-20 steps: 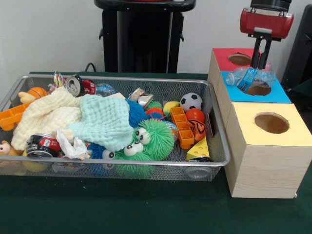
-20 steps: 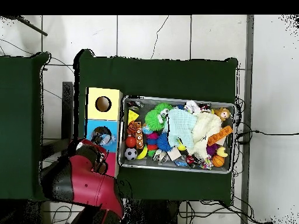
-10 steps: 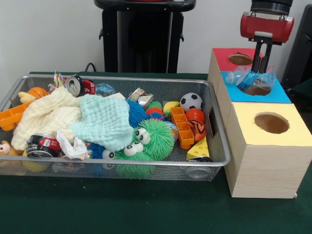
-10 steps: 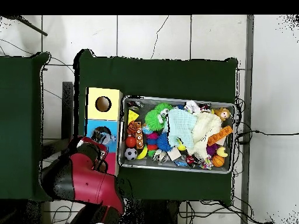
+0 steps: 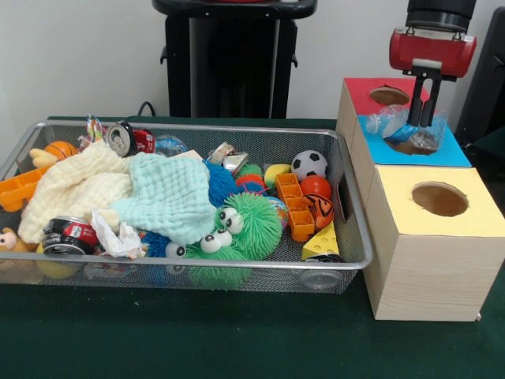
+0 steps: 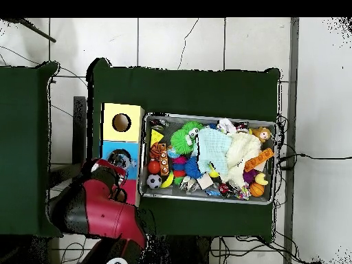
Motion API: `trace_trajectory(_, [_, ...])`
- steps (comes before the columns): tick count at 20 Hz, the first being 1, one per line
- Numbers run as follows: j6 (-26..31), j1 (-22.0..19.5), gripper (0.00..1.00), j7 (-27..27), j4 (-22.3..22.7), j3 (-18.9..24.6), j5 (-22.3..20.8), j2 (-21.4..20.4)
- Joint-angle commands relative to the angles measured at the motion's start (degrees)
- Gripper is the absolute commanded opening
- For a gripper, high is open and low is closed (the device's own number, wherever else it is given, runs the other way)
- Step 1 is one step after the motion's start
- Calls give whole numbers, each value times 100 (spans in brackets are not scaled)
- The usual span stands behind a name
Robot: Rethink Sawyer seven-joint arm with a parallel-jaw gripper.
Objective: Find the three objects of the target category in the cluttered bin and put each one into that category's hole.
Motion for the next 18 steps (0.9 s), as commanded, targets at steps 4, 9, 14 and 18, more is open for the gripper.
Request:
trace_trajectory(4, [-89, -201, 0, 1245, 530, 650, -98, 375])
trace_trajectory(9, [156, -168, 0, 1199, 545, 597, -36, 242])
trace_trajectory(14, [442, -62, 0, 1177, 543, 496, 49, 111])
trace_trajectory(18, [420, -23, 0, 1186, 516, 467, 71, 155])
